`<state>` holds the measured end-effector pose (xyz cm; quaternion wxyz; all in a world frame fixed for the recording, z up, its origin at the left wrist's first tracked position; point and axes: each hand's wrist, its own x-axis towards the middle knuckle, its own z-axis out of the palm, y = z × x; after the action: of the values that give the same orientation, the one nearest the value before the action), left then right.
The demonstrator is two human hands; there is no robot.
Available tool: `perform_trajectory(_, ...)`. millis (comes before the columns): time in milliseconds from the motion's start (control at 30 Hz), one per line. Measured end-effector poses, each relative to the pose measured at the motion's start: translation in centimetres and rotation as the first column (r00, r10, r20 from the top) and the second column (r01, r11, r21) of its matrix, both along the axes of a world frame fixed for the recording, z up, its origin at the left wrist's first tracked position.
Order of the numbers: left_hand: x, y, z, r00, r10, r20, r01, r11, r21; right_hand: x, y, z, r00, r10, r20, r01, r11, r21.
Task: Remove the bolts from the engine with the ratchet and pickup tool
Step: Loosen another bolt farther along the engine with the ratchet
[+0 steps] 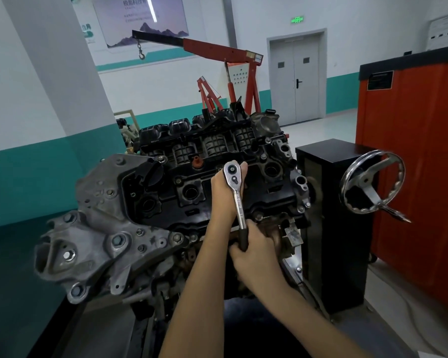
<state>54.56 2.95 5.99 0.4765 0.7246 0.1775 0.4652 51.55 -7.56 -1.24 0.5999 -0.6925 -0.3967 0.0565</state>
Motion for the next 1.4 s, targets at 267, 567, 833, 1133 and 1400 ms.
perform_trajectory(267, -0.3, 1.2, 0.5, 0.983, -0.155, -0.102, 0.170, 0.973, 0.158, 13.6, -6.7, 8.8, 0.720, 0.270, 0.640, 0.160, 0.832, -0.532)
perform_trajectory(567, 0.4, 0.1, -0.7, 0.990, -0.123, 0.064, 0.119, 0.991, 0.053, 7.1, -4.6, 1.6, 0.956, 0.039, 0.289, 0.031, 0.971, -0.236)
perform_trajectory(833, 0.3, 1.2, -0.2, 0.996, -0.081, -0.038, 0.083, 0.995, 0.046, 3.0, -1.4, 0.0, 0.995, 0.040, 0.094, -0.026, 0.989, -0.147)
perform_trajectory(1133, 0.0, 0.7, -0.4, 0.993, -0.113, 0.045, 0.110, 0.992, 0.068, 13.2, -6.3, 9.3, 0.688, 0.207, 0.695, 0.237, 0.842, -0.484)
perform_trajectory(1400, 0.5, -0.5, -0.5, 0.996, -0.045, 0.074, 0.044, 0.999, 0.011, 1.1, -0.6, -0.5, 1.000, -0.009, 0.004, 0.009, 1.000, -0.025)
